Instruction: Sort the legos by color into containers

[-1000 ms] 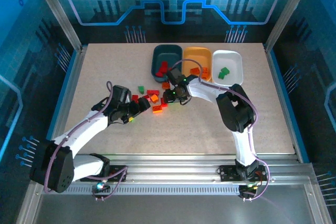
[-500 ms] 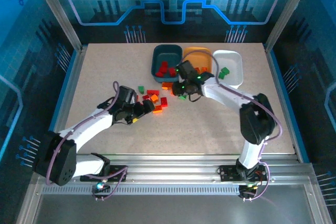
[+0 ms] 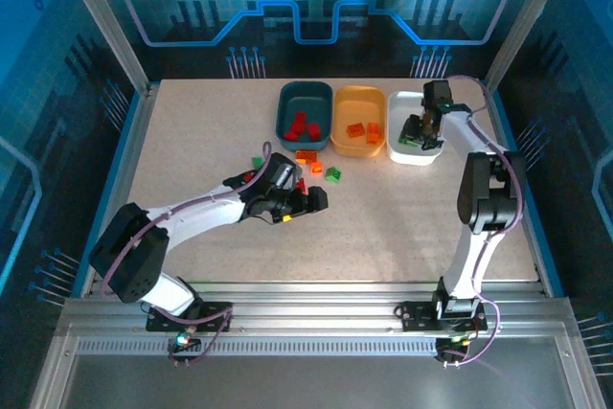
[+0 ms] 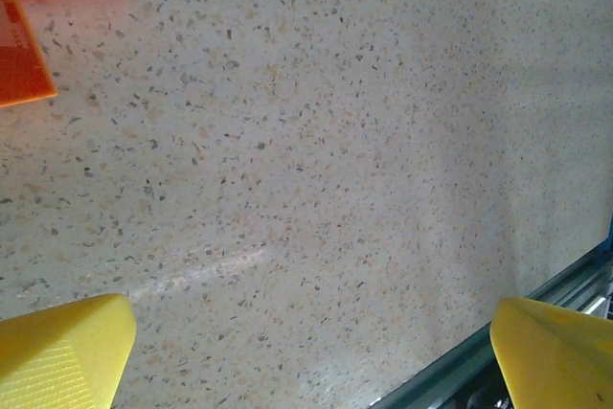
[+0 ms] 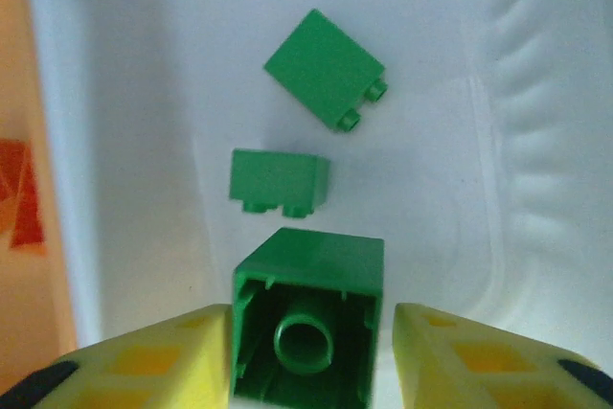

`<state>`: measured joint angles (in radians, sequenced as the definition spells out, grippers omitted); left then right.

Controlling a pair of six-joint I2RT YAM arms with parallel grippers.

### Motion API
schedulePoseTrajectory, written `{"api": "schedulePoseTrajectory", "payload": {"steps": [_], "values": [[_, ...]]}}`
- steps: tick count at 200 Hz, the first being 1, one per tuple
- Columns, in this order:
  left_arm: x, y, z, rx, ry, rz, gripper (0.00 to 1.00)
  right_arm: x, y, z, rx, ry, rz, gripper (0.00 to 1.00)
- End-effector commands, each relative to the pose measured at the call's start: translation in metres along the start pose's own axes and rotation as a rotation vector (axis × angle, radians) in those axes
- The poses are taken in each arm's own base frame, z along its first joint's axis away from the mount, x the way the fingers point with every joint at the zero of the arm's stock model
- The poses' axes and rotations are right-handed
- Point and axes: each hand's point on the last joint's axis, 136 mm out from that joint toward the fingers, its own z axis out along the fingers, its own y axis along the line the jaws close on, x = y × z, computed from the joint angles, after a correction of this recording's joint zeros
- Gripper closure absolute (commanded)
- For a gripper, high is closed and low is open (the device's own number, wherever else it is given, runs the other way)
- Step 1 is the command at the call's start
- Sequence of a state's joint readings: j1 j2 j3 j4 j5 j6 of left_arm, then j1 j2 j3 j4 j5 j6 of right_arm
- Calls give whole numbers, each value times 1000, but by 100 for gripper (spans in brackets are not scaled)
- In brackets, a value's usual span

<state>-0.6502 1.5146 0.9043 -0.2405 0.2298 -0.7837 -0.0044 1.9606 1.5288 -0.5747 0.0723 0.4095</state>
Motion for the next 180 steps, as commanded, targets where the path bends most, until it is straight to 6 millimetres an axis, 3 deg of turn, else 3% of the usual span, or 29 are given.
{"api": "schedulePoseTrajectory", "payload": {"steps": [1, 34, 49, 65, 85, 103, 110, 129, 154, 180], "values": [[-2, -10, -3, 8, 12, 28, 1, -14, 1, -14, -34, 2, 8, 45], [-11, -13, -15, -22, -18, 75, 1, -18, 15, -64, -92, -105, 1, 40], [-20, -7, -24, -47, -59, 81, 1, -2, 36, -81, -135, -138, -43, 39], [-34, 7, -35, -61, -103, 41, 1, 30, 75, -92, -186, -144, -145, 36], [-51, 37, -51, -84, -157, -67, 1, 83, 129, -83, -263, -85, -296, 32], [-61, 65, -67, -79, -196, -185, 1, 118, 163, -64, -278, -34, -397, 24], [-62, 74, -72, -76, -205, -219, 1, 125, 169, -55, -257, -25, -413, 18], [-59, 91, -86, -76, -228, -264, 1, 137, 183, -32, -255, 32, -398, 16], [-50, 103, -99, -96, -263, -272, 1, 146, 195, -6, -272, 101, -320, 16], [-39, 111, -99, -92, -267, -298, 1, 155, 203, 16, -270, 142, -292, 18]]}}
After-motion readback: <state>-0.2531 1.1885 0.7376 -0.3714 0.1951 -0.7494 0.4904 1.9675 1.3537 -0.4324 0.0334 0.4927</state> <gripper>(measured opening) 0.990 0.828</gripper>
